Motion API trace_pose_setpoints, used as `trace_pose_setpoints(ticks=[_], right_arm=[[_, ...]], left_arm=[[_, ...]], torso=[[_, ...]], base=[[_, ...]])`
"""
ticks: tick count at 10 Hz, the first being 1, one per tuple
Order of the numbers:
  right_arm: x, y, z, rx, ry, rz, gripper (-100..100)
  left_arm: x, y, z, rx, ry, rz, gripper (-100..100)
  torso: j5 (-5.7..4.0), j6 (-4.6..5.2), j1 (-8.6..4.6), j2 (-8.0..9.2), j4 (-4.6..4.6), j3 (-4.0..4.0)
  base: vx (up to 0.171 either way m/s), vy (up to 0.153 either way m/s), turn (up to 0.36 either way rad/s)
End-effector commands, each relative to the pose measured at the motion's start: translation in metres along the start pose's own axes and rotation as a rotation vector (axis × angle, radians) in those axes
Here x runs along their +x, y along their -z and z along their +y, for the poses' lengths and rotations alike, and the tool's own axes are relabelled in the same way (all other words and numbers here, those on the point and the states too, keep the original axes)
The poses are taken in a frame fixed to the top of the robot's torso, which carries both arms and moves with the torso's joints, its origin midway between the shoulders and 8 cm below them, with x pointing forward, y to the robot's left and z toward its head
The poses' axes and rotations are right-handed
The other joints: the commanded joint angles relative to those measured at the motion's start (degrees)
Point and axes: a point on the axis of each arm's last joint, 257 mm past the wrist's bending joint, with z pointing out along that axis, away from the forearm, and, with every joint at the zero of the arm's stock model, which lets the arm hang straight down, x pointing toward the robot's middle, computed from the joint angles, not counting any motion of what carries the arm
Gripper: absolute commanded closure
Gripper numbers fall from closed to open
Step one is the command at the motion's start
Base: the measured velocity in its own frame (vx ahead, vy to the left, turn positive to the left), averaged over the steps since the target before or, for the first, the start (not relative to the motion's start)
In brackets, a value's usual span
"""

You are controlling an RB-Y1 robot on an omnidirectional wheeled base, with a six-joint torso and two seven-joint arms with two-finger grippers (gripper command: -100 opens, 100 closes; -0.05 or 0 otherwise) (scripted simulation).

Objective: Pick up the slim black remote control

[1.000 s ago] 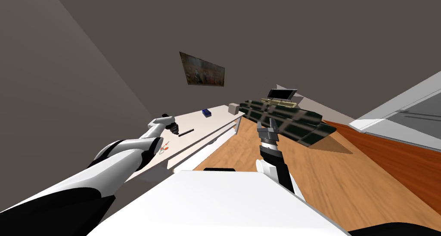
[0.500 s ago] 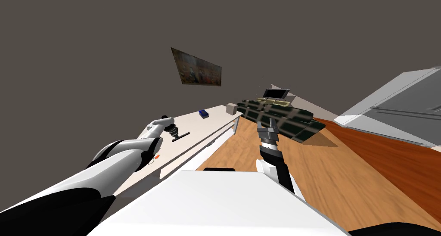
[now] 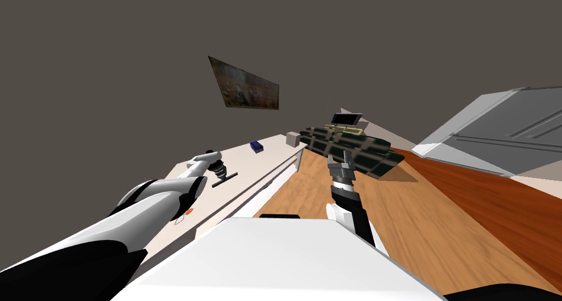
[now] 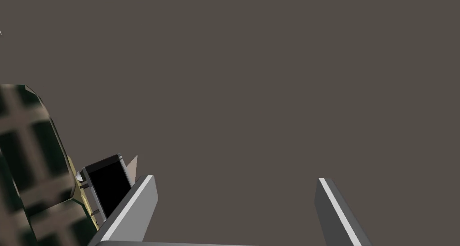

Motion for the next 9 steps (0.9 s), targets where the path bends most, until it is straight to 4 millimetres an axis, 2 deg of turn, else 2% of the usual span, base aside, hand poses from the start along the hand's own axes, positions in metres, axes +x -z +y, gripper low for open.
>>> trace_pose_setpoints(ticks=[1, 2, 3, 5, 7, 8, 9], right_arm=[[0.000, 0.000, 0.000, 0.000, 0.000, 0.000, 0], [0.000, 0.000, 0.000, 0.000, 0.000, 0.000, 0], [0.000, 0.000, 0.000, 0.000, 0.000, 0.000, 0], [0.000, 0.000, 0.000, 0.000, 0.000, 0.000, 0], [0.000, 0.000, 0.000, 0.000, 0.000, 0.000, 0], [0.000, 0.000, 0.000, 0.000, 0.000, 0.000, 0], [0.000, 0.000, 0.000, 0.000, 0.000, 0.000, 0]], left_arm=[[-0.001, -0.001, 0.007, -0.017, 0.003, -0.003, -100], [-0.001, -0.001, 0.007, -0.017, 0.003, -0.003, -100], [-0.005, -0.006, 0.021, -0.063, 0.012, -0.011, -100], [-0.005, -0.006, 0.021, -0.063, 0.012, -0.011, -100], [-0.010, -0.012, 0.037, -0.113, 0.020, -0.023, -100], [-0.009, -0.010, 0.033, -0.098, 0.017, -0.019, -100], [-0.009, -0.010, 0.034, -0.103, 0.018, -0.020, 0]], torso=[[0.00, 0.00, 0.00, 0.00, 0.00, 0.00], [-0.01, -0.02, -0.02, 0.07, 0.02, 0.04], [-0.01, -0.03, -0.03, 0.18, 0.04, 0.10], [0.00, -0.02, 0.01, 0.12, 0.03, 0.07], [-0.01, 0.00, -0.02, 0.17, 0.04, 0.10], [0.00, -0.03, 0.00, 0.13, 0.03, 0.08], [-0.01, -0.03, -0.02, 0.18, 0.04, 0.10]], base=[[0.042, 0.004, -0.031], [0.013, 0.001, 0.010], [0.037, 0.011, -0.107], [0.030, 0.014, -0.021], [0.034, 0.012, -0.068], [0.020, 0.007, -0.008], [0.000, 0.000, 0.000]])
